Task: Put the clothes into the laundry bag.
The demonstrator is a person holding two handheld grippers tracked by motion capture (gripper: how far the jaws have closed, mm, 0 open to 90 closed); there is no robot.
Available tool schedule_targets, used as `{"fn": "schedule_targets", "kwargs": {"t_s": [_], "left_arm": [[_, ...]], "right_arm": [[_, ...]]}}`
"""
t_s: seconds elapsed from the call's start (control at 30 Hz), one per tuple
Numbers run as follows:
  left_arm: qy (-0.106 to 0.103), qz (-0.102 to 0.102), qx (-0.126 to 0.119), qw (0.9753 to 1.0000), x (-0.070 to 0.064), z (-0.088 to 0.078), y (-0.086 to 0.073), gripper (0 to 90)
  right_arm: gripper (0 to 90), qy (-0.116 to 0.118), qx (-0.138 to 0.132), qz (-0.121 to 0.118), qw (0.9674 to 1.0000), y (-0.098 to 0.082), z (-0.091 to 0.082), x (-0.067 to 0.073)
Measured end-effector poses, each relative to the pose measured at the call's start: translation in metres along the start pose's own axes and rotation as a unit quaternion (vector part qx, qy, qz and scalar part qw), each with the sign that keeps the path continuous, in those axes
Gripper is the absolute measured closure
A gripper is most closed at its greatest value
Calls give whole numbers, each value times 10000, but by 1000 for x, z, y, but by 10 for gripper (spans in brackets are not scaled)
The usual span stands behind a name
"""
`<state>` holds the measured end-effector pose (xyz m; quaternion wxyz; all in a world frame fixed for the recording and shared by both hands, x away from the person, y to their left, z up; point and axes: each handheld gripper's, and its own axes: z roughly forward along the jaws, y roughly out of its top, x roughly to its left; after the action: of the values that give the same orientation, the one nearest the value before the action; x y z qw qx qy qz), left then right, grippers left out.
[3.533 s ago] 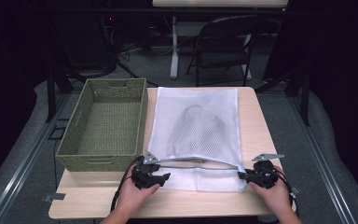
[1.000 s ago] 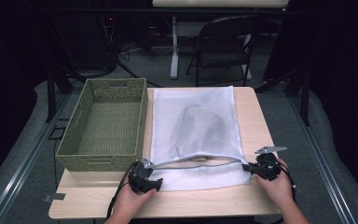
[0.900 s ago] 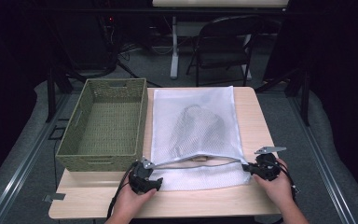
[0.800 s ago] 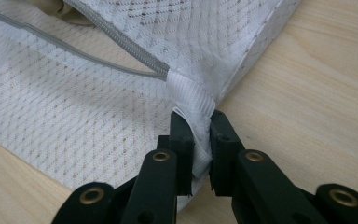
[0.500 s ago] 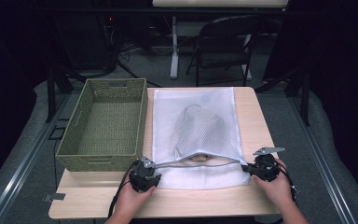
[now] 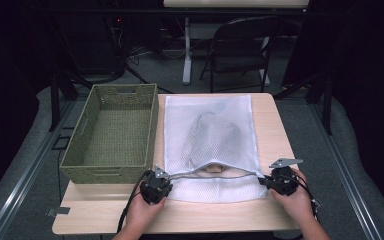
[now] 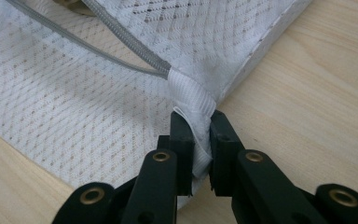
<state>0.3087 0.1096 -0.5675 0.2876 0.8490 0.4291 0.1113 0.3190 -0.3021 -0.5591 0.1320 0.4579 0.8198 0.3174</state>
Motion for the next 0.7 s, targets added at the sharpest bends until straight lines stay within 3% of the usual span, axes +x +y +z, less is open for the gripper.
{"fn": "schedule_targets", "kwargs": {"t_s": [0.17,0.33,0.5,0.7], "left_arm": [[-56,-59,7,10000,2,0,1,851],[-150,-93,132,9998,6,0,4,855],[-112,-85,237,9996,8,-1,8,860],[-135,-60,305,9994,9,-5,13,865]], "right_arm": [[819,-23,54,-65,10000,0,0,2],[820,-137,169,-314,9993,2,1,5],[823,-84,301,-490,9983,5,-1,9],[825,80,402,-360,9985,8,0,7]]}}
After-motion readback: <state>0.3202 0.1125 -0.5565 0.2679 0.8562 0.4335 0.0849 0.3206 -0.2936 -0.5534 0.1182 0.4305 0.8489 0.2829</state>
